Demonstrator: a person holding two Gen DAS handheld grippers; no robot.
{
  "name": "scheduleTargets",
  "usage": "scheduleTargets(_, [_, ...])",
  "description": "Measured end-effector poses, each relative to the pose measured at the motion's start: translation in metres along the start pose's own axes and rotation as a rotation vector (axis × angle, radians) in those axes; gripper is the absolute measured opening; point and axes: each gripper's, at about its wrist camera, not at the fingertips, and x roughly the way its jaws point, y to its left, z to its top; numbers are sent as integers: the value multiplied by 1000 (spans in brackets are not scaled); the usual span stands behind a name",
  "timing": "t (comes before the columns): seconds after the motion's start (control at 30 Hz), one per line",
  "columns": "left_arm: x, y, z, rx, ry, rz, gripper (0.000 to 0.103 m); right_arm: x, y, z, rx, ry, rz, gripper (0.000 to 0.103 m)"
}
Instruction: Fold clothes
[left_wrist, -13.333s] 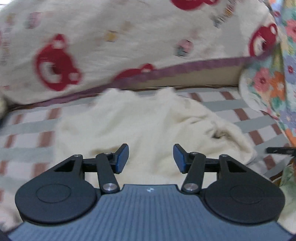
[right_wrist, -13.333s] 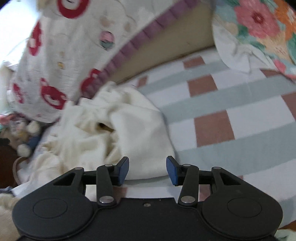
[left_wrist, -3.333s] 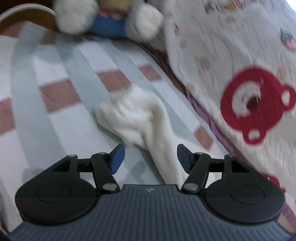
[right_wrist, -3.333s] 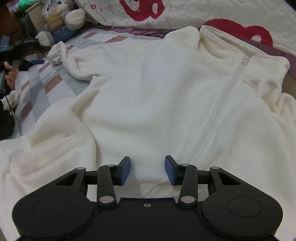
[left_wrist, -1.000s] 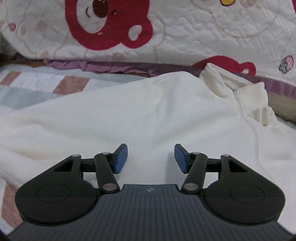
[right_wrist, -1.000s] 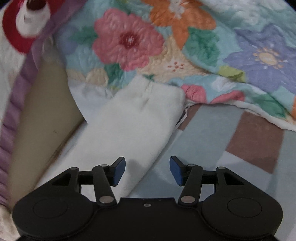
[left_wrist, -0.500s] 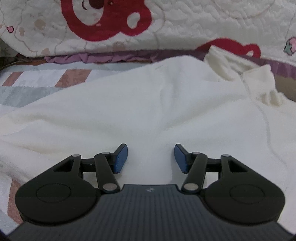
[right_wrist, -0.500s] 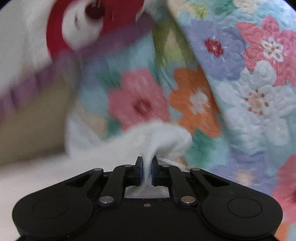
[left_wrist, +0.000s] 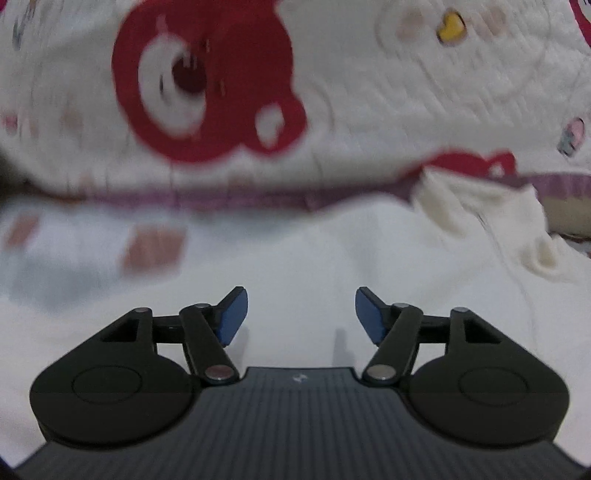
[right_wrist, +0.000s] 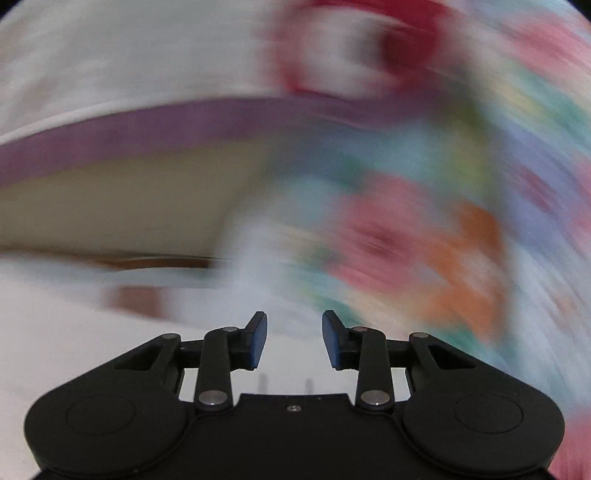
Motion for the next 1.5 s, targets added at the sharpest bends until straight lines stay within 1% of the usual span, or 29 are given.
scheduleTargets(0.07, [12,2,14,33,-10,-23,65,1,40,26,-149,-16,193,38])
scheduleTargets(0.13, [24,5,28,66,-20,-46,66,0,87,51,-241,-42,366,38])
scheduleTargets(0.2, [36,7,43,99,-29,-70,66,-7,136,67,-326,-90,517,37])
scheduleTargets(0.23, [42,8,50,115,-34,-81,66,-13,164,73,-396,-120,584,37])
scheduleTargets(0.27, [48,10,57,131,-39,-93,66,-15,186,76,-461,-131,631,36])
scheduleTargets(0.33, [59,-3,63,205,-38,-120,66,-20,230,81,-590,-150,721,35])
scheduleTargets(0.43, [71,-25,66,317,-14,-178,67,-20,274,79,-753,-134,769,34])
scheduleTargets(0.5, [76,-35,69,354,-10,-188,68,-17,287,78,-848,-110,772,34])
scheduleTargets(0.57, [82,-42,72,371,-11,-185,71,-11,285,76,-871,-87,763,35])
scheduleTargets(0.7, [99,-34,82,270,-13,-192,78,2,276,80,-892,-48,765,38])
scheduleTargets(0.8, [108,-25,86,188,0,-212,80,5,273,80,-892,-32,756,45])
scheduleTargets(0.83, [111,-22,88,132,17,-227,80,7,271,81,-889,-26,752,47])
scheduleTargets(0.87, [113,-18,89,75,36,-253,81,11,271,82,-889,-14,740,51])
scheduleTargets(0.9, [115,-15,90,23,55,-283,84,13,272,82,-901,2,721,55])
scheduleTargets(0.93, [116,-13,89,-3,67,-296,85,16,272,81,-913,17,703,57])
scheduleTargets(0.97, [117,-14,89,2,68,-287,85,19,272,81,-925,33,685,61])
scheduleTargets(1.0, [118,-17,87,17,67,-276,86,22,275,80,-939,44,678,63])
scheduleTargets(1.03, [119,-20,86,32,66,-269,87,24,277,80,-948,54,671,63])
scheduleTargets(1.13, [118,-29,80,68,61,-249,87,32,284,84,-847,62,687,65])
scheduleTargets(1.17, [116,-32,80,68,67,-221,83,38,281,85,-753,77,701,65])
scheduleTargets(1.2, [115,-36,80,61,80,-180,66,44,278,87,-658,91,713,63])
scheduleTargets(1.23, [113,-39,80,55,92,-139,33,47,268,89,-563,93,722,55])
scheduleTargets(1.27, [108,-42,82,54,83,-112,10,49,259,91,-467,94,730,17])
scheduleTargets(1.3, [101,-45,85,57,57,-93,9,52,249,93,-371,95,738,7])
scheduleTargets(1.37, [93,-50,89,61,16,-55,8,57,230,97,-178,94,744,7])
scheduleTargets(1.43, [97,-52,84,60,-4,-13,9,63,203,104,36,51,676,6])
scheduleTargets(1.5, [101,-54,80,58,-24,29,9,67,195,105,65,75,650,7])
